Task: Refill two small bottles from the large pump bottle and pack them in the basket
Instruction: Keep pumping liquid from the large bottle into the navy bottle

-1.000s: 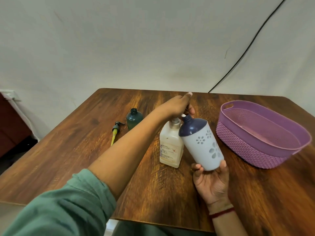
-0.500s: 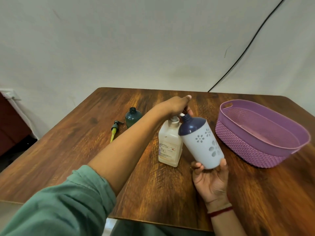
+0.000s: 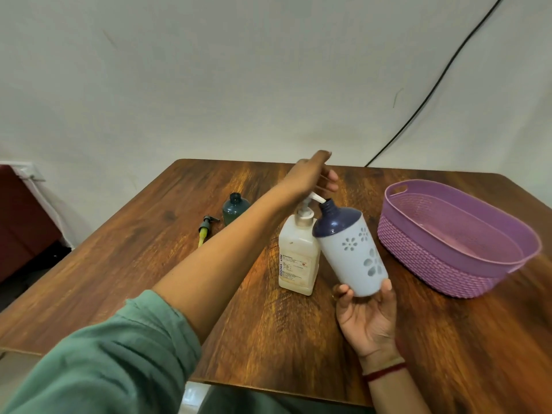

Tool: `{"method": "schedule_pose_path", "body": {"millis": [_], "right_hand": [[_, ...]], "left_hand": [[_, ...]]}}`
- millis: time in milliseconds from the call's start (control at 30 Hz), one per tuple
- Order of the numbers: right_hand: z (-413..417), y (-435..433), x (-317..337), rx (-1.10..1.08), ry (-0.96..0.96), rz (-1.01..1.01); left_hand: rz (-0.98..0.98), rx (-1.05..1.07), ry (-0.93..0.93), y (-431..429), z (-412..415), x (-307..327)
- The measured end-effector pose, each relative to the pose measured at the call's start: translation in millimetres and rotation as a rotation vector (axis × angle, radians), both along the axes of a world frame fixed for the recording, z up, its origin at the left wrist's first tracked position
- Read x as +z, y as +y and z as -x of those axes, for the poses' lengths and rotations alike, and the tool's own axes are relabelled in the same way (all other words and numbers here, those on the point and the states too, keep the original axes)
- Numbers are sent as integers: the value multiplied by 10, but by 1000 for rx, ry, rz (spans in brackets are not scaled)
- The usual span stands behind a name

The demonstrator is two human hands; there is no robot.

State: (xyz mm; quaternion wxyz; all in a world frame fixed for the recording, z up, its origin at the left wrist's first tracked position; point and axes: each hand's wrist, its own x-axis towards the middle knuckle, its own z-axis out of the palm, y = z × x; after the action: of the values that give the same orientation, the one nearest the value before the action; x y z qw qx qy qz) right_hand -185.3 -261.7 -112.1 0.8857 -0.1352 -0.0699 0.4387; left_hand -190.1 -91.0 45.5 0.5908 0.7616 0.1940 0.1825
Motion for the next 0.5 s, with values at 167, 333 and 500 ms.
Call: {"method": "schedule_pose_path", "body": {"millis": [167,333,500], "right_hand": [[-8,10,6,3,-8,8],[-15,24,0,4,-15,21],[-29,32,-16,-16,-23,26]], "left_hand": [[76,-80,-105,24,47,-105],[27,-143,-5,10,63,-72],[108,-111,87,33,57,-130]]}}
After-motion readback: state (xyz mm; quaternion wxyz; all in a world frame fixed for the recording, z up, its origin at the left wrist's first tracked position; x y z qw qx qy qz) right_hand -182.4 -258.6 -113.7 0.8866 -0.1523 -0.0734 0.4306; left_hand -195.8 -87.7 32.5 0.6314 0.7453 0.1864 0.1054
